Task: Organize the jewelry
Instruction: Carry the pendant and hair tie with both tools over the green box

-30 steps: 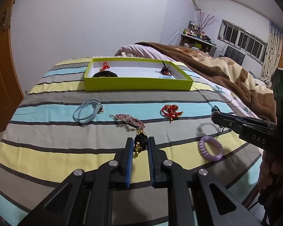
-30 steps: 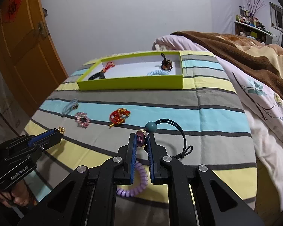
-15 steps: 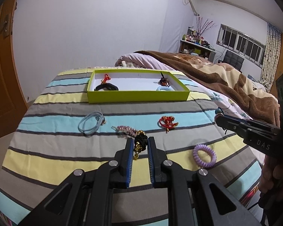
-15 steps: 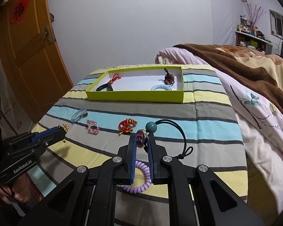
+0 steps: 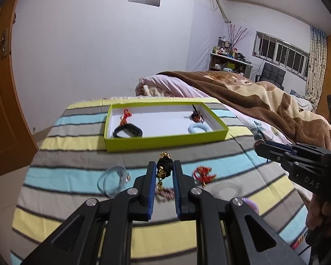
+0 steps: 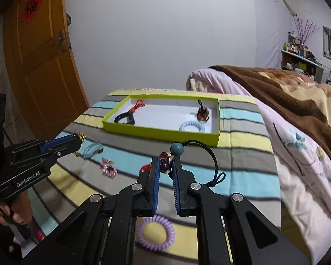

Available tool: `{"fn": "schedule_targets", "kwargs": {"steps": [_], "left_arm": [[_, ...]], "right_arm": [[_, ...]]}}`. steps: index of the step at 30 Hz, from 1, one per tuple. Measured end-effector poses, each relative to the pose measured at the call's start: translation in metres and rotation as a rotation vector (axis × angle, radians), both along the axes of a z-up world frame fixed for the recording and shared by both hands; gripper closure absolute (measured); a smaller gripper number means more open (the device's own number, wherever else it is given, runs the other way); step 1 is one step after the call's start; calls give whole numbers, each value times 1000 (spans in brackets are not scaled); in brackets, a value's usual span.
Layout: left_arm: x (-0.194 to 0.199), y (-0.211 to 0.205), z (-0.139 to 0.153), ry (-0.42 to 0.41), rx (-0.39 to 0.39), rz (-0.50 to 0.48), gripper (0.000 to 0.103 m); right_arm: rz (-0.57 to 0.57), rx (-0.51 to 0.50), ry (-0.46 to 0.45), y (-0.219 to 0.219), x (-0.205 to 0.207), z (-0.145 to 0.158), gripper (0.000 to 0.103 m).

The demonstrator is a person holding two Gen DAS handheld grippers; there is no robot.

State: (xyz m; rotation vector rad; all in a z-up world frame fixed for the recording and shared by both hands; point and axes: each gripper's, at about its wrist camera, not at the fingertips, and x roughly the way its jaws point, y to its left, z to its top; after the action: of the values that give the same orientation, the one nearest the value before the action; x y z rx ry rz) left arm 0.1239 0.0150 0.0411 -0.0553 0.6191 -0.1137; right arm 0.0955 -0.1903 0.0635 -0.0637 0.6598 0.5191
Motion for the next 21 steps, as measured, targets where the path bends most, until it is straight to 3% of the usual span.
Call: {"fn": "schedule_targets", "kwargs": {"steps": [10,21], "left_arm": [[44,6,14,-23,23,7,88],[104,15,17,-23,33,24,88]], "right_arm": [[6,-6,-25,8,41,11,92],[10,-44,-6,22,93,0,92]]}}
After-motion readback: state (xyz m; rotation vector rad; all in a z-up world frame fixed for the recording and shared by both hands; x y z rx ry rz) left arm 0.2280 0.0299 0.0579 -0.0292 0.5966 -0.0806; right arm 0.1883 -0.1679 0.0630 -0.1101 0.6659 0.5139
